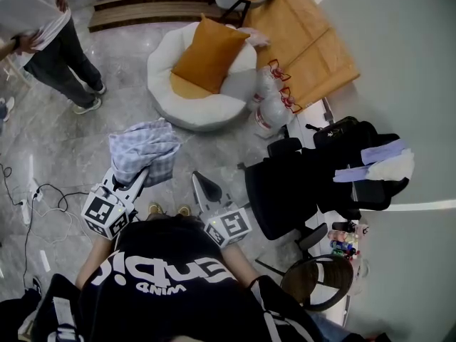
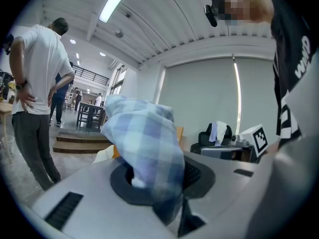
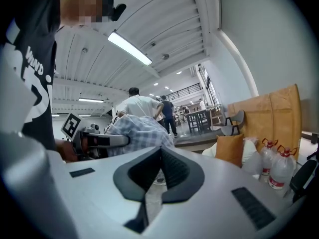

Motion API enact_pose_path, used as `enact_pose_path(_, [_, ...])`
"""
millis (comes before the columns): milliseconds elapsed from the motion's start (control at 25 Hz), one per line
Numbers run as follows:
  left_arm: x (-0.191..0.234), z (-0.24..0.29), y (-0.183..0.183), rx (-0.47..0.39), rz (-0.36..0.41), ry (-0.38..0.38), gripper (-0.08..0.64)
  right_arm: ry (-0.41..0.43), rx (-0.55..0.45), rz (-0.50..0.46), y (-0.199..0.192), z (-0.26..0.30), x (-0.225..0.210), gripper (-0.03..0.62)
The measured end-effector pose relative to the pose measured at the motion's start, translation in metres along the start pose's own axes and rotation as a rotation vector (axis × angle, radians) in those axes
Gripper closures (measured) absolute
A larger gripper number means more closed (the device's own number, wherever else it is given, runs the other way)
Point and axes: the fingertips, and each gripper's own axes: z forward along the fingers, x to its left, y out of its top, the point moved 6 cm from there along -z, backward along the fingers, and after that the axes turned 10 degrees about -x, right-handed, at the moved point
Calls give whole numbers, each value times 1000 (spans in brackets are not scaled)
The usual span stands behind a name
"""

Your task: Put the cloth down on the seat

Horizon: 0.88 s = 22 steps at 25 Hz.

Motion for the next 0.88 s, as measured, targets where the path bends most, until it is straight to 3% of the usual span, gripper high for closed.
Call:
enact_pose_path(480, [25, -28, -7, 0, 11, -55, 462, -80, -12, -21, -7, 2, 25, 574])
enact_pose_path(880, [39, -23, -15, 13, -13, -74, 462, -150, -6, -50, -11, 1, 15, 572])
